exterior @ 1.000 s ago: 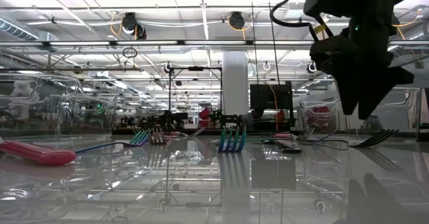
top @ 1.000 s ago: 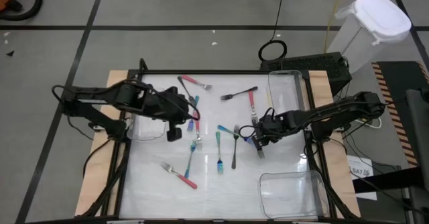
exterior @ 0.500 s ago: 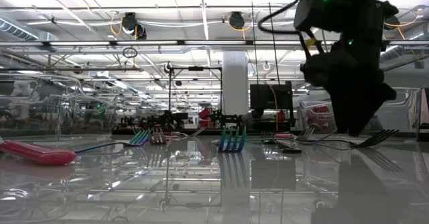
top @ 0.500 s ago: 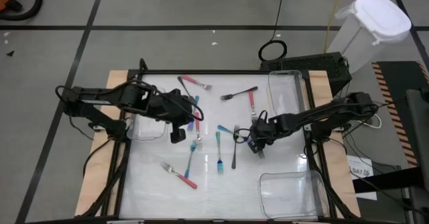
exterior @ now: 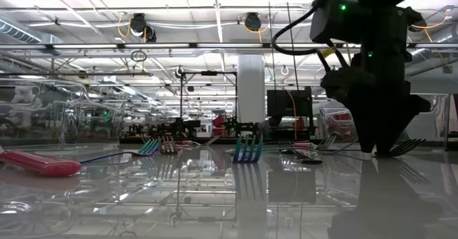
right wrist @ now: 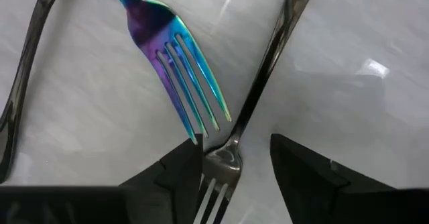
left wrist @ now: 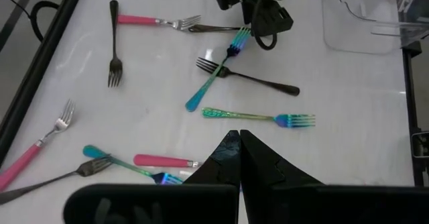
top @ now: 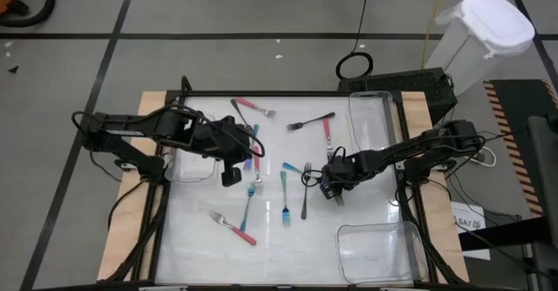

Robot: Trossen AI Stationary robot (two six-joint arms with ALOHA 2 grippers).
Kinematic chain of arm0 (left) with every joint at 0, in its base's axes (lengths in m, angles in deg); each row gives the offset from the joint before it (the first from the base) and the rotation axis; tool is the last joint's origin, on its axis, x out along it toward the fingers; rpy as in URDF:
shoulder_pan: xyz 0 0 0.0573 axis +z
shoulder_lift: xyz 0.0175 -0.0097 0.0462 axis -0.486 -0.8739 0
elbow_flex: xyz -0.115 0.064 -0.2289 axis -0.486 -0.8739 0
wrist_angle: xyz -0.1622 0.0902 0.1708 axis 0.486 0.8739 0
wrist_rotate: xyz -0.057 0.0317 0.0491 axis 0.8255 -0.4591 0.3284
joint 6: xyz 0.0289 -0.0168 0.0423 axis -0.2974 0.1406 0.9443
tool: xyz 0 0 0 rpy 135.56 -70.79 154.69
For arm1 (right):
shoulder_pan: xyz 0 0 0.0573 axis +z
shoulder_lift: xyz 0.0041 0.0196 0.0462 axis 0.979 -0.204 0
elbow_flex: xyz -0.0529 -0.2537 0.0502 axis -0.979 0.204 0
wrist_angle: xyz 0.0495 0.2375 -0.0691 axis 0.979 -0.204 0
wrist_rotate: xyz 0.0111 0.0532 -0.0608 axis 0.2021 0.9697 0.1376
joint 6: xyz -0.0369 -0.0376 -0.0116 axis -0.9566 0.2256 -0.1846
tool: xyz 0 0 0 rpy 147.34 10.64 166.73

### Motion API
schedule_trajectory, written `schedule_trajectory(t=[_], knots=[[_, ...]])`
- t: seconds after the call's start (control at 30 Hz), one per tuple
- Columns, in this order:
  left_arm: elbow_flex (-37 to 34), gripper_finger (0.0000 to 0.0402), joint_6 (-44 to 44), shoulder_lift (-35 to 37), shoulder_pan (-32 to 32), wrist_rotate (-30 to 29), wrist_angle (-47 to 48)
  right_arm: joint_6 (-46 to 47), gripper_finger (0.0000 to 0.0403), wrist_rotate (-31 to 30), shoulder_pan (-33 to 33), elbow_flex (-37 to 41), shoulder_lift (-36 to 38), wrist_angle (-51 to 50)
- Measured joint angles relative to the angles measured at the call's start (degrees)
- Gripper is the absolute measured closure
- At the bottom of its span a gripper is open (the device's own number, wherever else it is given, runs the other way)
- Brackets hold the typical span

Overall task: Sort silverware by color (type)
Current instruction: Put the black fork into the top right transparent bin

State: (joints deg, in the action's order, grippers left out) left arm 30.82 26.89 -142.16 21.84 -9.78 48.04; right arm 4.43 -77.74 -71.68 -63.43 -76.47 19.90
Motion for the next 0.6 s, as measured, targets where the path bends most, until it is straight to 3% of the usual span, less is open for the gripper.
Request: schedule_trajectory(t=[0.13, 0.5, 0.6], knots=[[0.0, 0.0401, 1.2, 0.0, 0.0, 0.0, 0.0, 0.0, 0.0255, -0.3, 0.0, 0.1, -0.2, -0.1], [0.0, 0.0401, 1.7, 0.0, 0.0, 0.0, 0.0, 1.4, 0.0386, -0.4, 0.0, 0.1, -0.3, -2.4], [0.0, 0.0401, 1.6, 0.0, 0.0, 0.0, 0.0, 3.6, 0.0393, -0.2, 0.0, 0.1, -0.3, -2.9]])
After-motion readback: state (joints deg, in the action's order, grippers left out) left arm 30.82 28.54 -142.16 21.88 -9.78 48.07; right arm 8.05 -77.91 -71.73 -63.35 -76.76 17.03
